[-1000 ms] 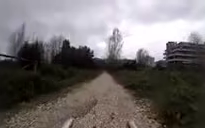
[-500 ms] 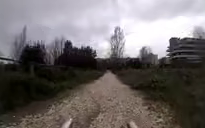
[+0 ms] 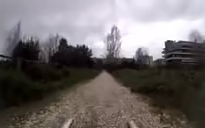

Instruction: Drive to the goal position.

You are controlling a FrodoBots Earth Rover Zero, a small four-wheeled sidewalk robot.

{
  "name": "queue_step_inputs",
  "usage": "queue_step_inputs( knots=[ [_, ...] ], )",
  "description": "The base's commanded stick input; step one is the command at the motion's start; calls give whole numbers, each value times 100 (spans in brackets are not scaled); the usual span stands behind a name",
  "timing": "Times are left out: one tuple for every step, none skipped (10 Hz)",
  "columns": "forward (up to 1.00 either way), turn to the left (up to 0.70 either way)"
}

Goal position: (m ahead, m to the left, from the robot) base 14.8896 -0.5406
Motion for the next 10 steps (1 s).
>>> queue_step_inputs(
  knots=[
    [70,0],
    [70,-6],
    [70,-24],
    [70,-26],
    [70,-3],
    [70,0],
    [70,0],
    [70,0],
    [70,0],
    [70,-22]
  ],
)
